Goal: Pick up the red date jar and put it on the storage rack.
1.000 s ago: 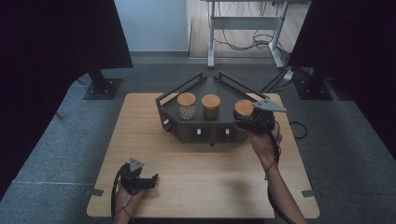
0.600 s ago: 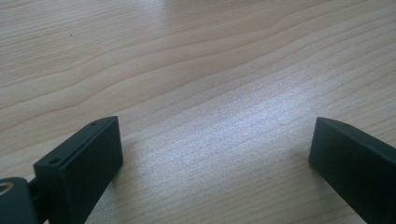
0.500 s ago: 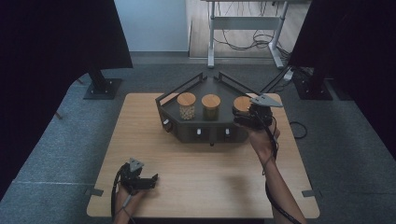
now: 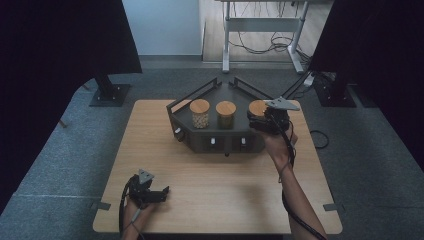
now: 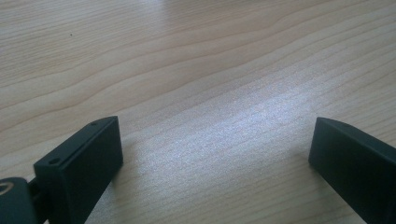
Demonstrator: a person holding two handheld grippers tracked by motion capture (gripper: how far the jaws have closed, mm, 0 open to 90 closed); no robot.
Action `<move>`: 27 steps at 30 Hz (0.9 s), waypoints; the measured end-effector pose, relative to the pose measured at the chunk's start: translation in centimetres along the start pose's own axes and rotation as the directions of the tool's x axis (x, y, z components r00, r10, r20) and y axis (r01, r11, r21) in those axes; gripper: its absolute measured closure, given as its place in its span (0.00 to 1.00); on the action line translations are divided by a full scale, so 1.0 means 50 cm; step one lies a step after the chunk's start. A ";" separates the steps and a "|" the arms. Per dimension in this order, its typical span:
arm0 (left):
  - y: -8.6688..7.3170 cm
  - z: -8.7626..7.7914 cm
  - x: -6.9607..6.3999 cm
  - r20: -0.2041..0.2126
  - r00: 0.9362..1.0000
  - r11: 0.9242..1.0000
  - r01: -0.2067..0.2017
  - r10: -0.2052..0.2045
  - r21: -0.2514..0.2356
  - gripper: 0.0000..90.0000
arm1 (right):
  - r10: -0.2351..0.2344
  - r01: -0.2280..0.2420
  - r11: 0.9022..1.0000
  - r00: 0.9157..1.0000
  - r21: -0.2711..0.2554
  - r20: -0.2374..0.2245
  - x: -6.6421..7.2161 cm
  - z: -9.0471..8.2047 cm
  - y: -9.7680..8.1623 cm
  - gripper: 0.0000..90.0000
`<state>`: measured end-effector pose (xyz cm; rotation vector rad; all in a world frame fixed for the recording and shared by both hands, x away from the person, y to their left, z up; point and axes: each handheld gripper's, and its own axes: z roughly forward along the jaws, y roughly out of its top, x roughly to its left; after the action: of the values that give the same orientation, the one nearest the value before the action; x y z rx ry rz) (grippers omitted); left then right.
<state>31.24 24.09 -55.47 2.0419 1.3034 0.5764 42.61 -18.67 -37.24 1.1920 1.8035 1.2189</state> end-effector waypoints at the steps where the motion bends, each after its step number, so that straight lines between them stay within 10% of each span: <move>1: 0.000 0.000 0.000 0.000 1.000 1.000 0.000 0.000 0.000 0.03 | -0.001 0.001 1.000 1.000 0.001 0.001 0.001 0.002 0.001 0.26; 27: 0.000 0.000 0.000 0.001 1.000 1.000 -0.002 0.002 0.001 0.03 | -0.003 0.003 1.000 1.000 0.015 0.025 -0.003 0.058 0.014 0.26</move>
<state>31.24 24.10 -55.46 2.0446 1.3014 0.5756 45.41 -17.68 -37.62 1.2077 1.7989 1.1856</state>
